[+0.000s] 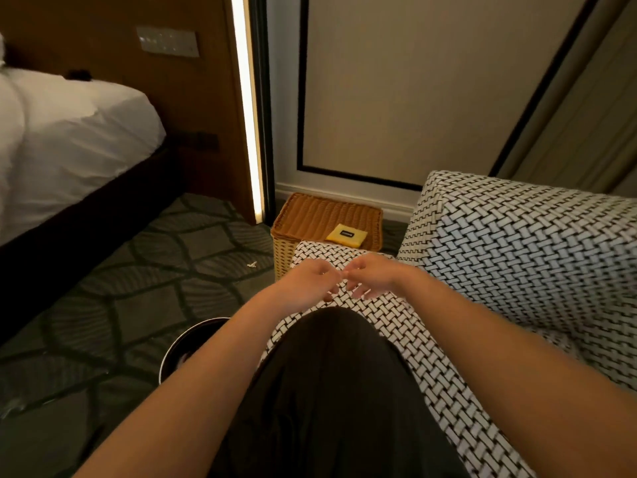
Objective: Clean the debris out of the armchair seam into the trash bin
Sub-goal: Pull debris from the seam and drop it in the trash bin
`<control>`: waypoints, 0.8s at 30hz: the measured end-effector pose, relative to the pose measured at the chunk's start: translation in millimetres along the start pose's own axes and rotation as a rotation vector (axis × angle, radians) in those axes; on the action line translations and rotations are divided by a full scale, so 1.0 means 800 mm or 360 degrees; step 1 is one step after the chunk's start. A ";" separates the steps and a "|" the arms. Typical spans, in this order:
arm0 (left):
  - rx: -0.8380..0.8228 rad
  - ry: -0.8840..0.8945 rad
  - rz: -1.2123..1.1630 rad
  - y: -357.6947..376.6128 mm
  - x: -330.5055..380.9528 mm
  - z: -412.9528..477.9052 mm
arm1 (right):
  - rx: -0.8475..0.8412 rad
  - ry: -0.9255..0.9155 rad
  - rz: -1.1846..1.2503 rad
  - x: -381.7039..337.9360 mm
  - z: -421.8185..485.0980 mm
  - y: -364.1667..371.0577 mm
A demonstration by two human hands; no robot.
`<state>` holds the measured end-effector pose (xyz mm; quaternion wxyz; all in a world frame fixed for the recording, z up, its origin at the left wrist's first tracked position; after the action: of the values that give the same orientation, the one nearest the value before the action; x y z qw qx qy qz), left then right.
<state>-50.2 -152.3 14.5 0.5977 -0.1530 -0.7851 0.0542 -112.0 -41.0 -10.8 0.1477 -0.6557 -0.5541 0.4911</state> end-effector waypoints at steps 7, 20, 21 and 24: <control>-0.0240 0.0149 0.0202 0.111 0.051 -0.020 | 0.0131 0.0045 0.0053 0.108 -0.090 -0.034; -0.0760 0.0086 0.0132 0.366 0.004 -0.070 | 0.0372 0.0580 0.0050 0.357 -0.259 0.048; -0.0774 0.0062 0.0084 0.385 -0.002 -0.074 | 0.0450 0.0661 0.0092 0.375 -0.271 0.053; -0.0757 -0.0010 -0.0054 0.431 -0.017 -0.081 | 0.0638 0.0897 0.0261 0.420 -0.301 0.065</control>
<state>75.7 163.8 -72.0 0.5431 -0.2762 -0.7801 -0.1418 80.3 318.1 -96.6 0.3806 -0.7657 -0.3298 0.4001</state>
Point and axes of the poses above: each hand's wrist, its own z-axis towards the middle knuckle, its own y-axis out of the palm, x = y × z, the point moved 7 cm from there along z, towards the middle knuckle, and after that the axes turned 13 degrees about -z, right-handed, at the moved point
